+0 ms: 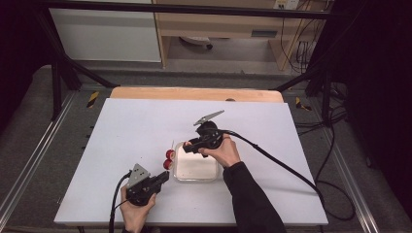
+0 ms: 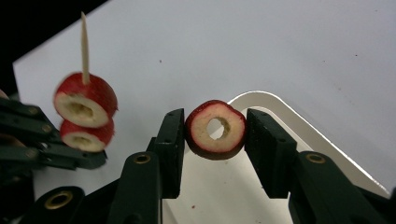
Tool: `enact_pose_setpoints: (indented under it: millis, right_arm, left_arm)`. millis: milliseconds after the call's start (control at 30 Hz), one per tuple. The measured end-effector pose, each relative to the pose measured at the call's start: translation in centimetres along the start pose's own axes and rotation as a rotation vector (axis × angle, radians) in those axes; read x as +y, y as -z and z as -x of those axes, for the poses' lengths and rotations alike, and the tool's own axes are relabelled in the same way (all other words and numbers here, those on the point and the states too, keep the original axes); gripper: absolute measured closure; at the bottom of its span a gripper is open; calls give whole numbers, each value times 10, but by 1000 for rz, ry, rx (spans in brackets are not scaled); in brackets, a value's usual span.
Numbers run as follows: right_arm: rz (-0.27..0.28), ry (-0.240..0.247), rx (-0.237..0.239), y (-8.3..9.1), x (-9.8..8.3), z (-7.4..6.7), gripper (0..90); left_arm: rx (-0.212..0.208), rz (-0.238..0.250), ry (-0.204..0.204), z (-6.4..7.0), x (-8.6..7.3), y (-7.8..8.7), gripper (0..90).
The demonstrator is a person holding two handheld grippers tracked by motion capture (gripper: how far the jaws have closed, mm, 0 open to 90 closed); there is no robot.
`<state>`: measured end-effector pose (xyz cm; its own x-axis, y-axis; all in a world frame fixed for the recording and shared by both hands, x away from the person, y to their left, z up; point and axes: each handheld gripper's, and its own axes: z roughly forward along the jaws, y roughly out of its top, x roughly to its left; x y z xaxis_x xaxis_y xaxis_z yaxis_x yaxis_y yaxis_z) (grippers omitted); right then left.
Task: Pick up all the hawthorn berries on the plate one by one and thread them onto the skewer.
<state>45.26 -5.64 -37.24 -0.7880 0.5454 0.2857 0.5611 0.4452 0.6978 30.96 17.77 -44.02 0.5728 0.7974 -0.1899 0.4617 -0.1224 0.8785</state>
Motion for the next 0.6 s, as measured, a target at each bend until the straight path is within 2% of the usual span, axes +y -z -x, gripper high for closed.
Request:
enact_pose_setpoints:
  millis: [100,267,333,467,600]
  right_arm:
    - [74,-81,14,10,-6,2,588]
    - [207,-179,46,25,-16,4,589]
    - [243,-194,38,30,-20,4,589]
    - [317,-229,35,36,-26,5,589]
    - [379,-269,34,39,-32,5,589]
  left_arm:
    - [-13,3,2,5,1,-3,885]
    - [-25,5,-7,11,1,-6,885]
    - [-38,4,-4,14,1,-8,885]
    - [-54,15,-32,18,2,-13,885]
    - [-53,-6,-21,25,1,-15,885]
